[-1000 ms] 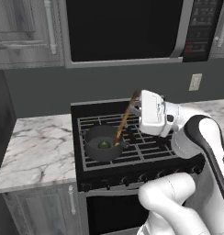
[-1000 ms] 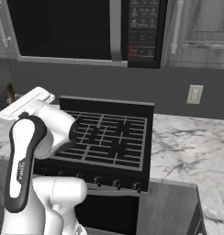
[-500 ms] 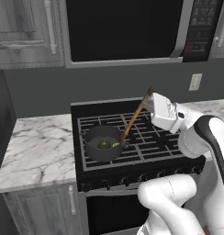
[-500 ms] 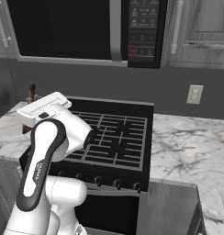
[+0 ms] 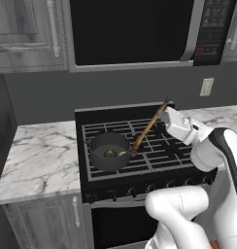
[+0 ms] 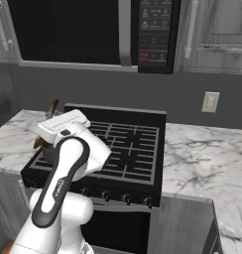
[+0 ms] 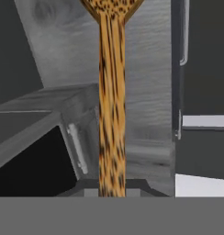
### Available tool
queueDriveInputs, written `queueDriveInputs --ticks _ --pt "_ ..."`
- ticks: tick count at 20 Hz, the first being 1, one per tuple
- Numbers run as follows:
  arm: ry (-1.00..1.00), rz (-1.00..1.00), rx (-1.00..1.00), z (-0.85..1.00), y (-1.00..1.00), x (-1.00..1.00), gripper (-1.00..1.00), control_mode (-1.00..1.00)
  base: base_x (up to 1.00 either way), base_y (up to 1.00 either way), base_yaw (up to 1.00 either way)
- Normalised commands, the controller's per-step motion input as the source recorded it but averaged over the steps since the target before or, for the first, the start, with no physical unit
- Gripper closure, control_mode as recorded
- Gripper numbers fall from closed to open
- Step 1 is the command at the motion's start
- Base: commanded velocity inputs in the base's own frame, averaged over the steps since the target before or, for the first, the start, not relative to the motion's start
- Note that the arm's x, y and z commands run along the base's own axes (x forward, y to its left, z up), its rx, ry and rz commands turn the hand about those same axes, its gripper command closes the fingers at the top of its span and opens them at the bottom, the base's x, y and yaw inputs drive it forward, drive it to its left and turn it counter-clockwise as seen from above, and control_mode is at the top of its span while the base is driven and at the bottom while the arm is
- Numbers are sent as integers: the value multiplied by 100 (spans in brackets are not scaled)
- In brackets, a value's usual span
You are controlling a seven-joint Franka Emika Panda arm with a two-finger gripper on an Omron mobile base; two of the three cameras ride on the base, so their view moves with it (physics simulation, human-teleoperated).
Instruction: Put the squash and lemon wedge in the pot. Retrieve the spatula and lightly stir the vegetables in the pot.
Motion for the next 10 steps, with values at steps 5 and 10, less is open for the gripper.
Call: queueDriveInputs --ticks 5,10 --pt "0 -4 6 -39 -15 23 100 -100 0 0 0" --pt "5 -6 0 -33 -6 36 100 -100 0 0 0"
